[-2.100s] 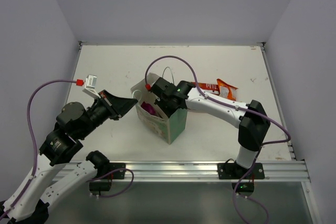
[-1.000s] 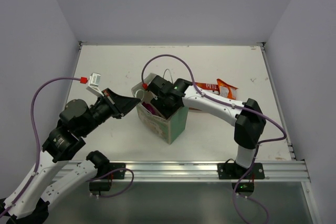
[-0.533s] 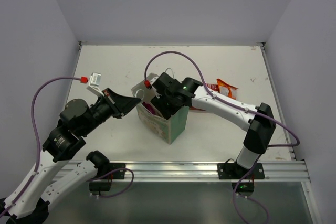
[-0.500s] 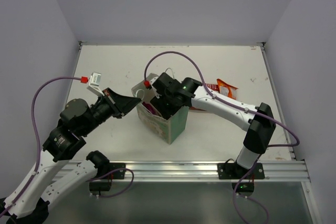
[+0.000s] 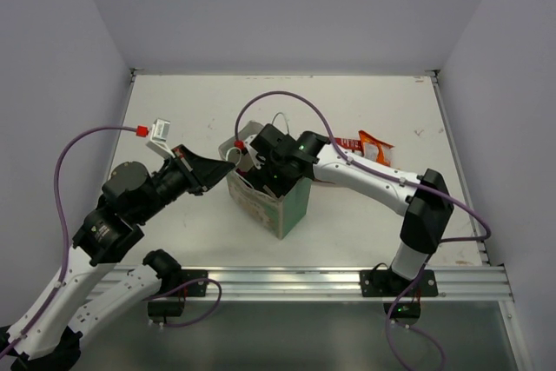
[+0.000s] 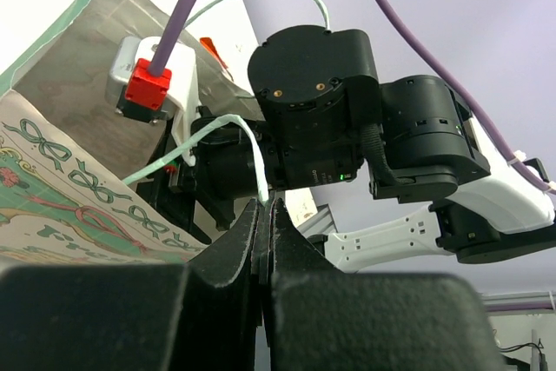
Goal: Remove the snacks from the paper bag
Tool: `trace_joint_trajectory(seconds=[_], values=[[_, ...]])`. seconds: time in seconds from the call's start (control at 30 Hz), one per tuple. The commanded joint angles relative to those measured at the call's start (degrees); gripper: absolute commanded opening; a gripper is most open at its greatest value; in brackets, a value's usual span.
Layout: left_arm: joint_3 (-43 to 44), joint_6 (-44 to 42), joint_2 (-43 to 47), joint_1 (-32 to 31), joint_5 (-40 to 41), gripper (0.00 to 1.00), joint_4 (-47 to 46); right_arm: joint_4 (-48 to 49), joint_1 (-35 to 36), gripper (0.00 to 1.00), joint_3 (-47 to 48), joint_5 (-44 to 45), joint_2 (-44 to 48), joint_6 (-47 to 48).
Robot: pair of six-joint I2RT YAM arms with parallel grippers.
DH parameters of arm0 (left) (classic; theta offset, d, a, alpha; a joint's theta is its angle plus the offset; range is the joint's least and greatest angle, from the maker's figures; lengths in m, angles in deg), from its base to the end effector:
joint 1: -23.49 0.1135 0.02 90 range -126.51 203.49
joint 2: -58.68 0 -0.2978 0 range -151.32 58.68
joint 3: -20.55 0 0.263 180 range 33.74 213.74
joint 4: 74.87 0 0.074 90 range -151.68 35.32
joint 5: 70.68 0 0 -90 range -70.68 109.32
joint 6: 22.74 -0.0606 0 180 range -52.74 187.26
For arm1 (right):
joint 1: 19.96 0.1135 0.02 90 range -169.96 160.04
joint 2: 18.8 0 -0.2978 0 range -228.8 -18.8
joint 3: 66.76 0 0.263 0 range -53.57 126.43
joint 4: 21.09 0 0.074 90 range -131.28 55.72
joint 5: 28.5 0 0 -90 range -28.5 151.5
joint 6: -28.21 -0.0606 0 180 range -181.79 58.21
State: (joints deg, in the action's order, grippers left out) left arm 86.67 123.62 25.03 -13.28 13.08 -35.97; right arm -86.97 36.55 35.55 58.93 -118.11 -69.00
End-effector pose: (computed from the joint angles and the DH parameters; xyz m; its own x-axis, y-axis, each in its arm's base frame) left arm 0.0981 -0.0815 0.4047 -0.6171 -0.5720 -0.5404 0.3029 0.4611 -0.8340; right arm 0.2141 0.3285 0.3014 -0.5932 -0.6694 -0.4472 -0.7761 0.6231 0.0968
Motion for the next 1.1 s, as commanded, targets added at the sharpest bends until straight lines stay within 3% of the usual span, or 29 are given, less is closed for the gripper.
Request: trace_joint_trajectory(seconds=[0.0,0.5,1.07], values=[[1.92,-1.16,-0.45,-0.23,-1.23,0.00,-2.60,1.09,0.18,0.79,0.35,-2.09,-0.97,1.67],[1.13,-1.07,0.69,-0.23,-1.23,0.00,-2.25,1.01,0.18,0.80,2.72,1.33,-4.66,0.61],[0.60,-0.99,1.13,-0.23,-1.14,0.00,-2.25,0.48,0.18,0.81,4.04,-0.95,-6.69,1.40]])
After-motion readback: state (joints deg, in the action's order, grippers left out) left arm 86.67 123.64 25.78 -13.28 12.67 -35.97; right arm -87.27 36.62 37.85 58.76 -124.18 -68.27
